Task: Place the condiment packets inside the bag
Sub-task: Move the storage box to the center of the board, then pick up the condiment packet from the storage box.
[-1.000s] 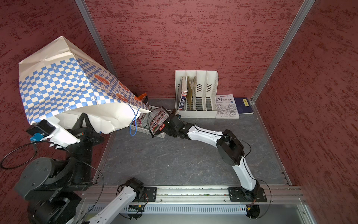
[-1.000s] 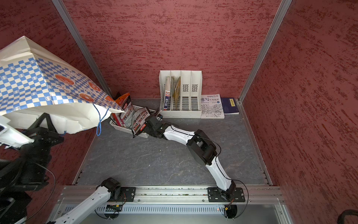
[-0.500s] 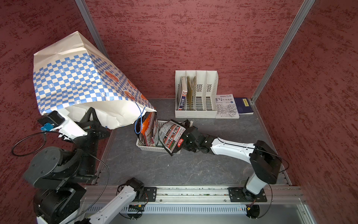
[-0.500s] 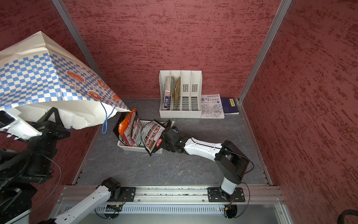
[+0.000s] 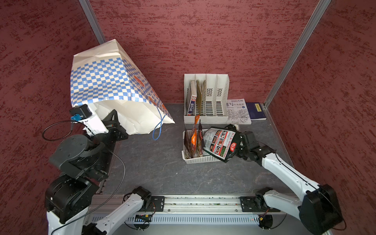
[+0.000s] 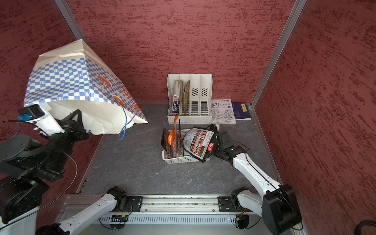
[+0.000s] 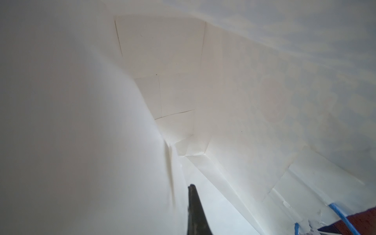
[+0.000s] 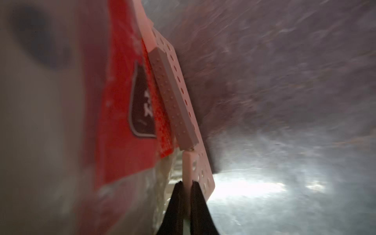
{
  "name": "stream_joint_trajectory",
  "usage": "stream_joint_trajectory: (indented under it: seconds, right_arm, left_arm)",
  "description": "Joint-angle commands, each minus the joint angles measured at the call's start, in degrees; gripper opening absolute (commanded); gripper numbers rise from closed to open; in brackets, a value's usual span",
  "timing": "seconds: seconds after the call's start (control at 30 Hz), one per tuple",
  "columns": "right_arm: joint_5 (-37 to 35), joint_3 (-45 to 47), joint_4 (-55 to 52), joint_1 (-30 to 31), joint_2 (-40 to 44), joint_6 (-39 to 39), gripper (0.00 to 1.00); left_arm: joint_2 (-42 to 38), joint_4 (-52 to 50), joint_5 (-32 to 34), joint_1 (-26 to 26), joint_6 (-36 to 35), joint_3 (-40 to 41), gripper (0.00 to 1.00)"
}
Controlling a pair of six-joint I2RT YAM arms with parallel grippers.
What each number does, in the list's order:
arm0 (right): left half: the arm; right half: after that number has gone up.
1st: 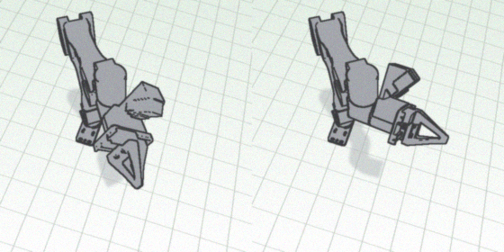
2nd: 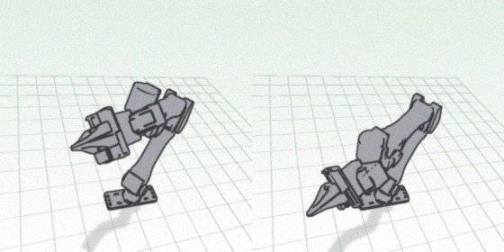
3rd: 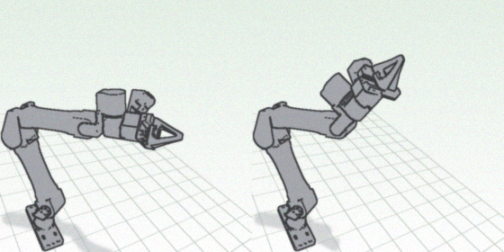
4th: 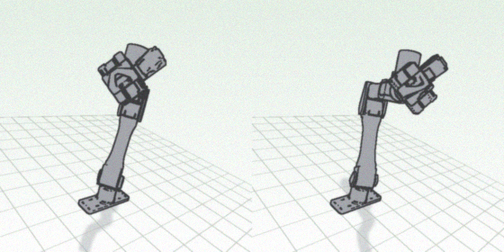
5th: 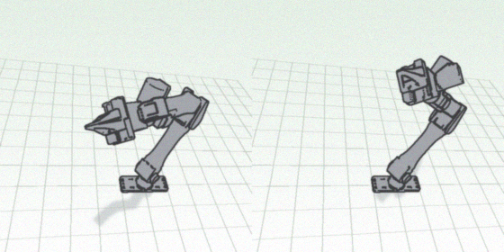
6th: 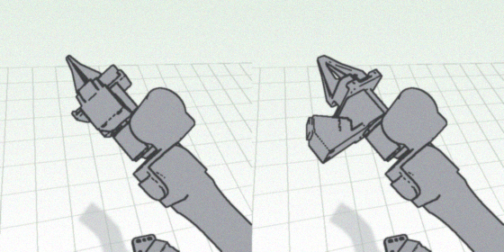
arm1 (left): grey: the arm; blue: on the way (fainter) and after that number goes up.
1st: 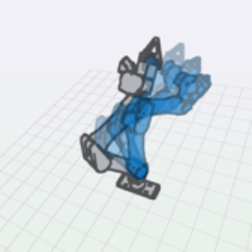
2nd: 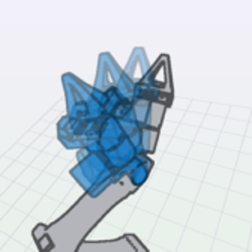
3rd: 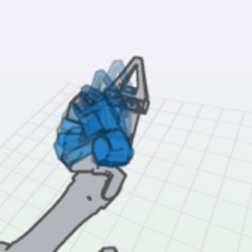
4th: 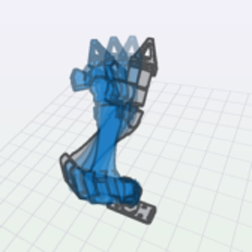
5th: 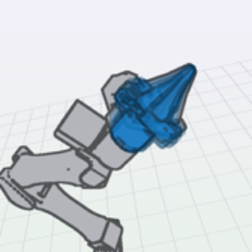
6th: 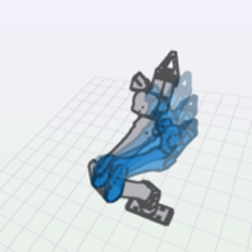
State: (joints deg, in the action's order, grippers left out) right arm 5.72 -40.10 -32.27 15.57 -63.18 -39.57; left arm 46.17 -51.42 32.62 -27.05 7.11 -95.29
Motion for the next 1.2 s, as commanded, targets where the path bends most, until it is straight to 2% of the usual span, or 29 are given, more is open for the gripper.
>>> stream_joint_trajectory:
  seconds: [0.0,0.13,0.23,0.37,0.4,0.47,0.57,0.7,0.87,0.93,1.07,1.17]
  right_arm:
    - [-3.5,0.4,-3.6,-9.0,1.5,10.4,0.0]
    - [1.6,1.7,-1.4,-20.2,-0.3,14.6,0.0]
    - [3.3,0.5,-0.6,-26.0,-2.5,17.3,0.0]
    - [2.7,-1.7,-2.1,-29.3,-3.7,18.1,0.0]
    - [2.3,-2.1,-2.5,-29.7,-3.3,17.9,0.05]
    - [1.8,-2.9,-4.0,-29.9,-1.7,17.7,0.24]
    - [0.8,-3.7,-7.3,-29.9,3.3,17.1,0.47]
    - [-1.8,-4.9,-14.6,-29.9,12.2,16.4,0.65]
    - [-2.8,-9.9,-22.0,-29.8,24.0,16.4,0.68]
    - [-1.0,-12.9,-23.3,-29.6,26.8,17.1,0.68]
    - [8.7,-18.6,-23.1,-29.0,27.2,20.1,0.69]
    - [16.2,-20.6,-20.7,-27.4,27.3,21.1,0.69]
  left_arm:
    - [3.2,-8.1,-4.5,-0.2,2.1,-0.8,0.0]
    - [7.3,-15.4,-11.1,-0.1,5.2,-0.3,0.0]
    - [10.2,-20.4,-17.8,0.0,7.1,0.2,0.0]
    - [13.3,-25.5,-28.0,1.1,8.4,1.2,0.0]
    - [14.3,-26.6,-30.1,1.6,8.5,1.5,0.0]
    - [16.0,-28.5,-34.2,3.5,8.1,2.8,0.0]
    - [18.5,-30.4,-41.3,9.0,7.2,5.5,0.0]
    - [21.2,-30.4,-50.2,16.1,5.8,8.3,0.0]
    - [26.9,-30.9,-55.4,17.2,7.3,7.3,0.0]
    - [29.6,-31.5,-57.2,17.4,8.1,6.7,0.0]
    - [32.7,-31.7,-58.7,18.1,8.2,6.3,0.0]
    - [33.1,-30.5,-59.7,18.7,8.3,6.0,0.05]
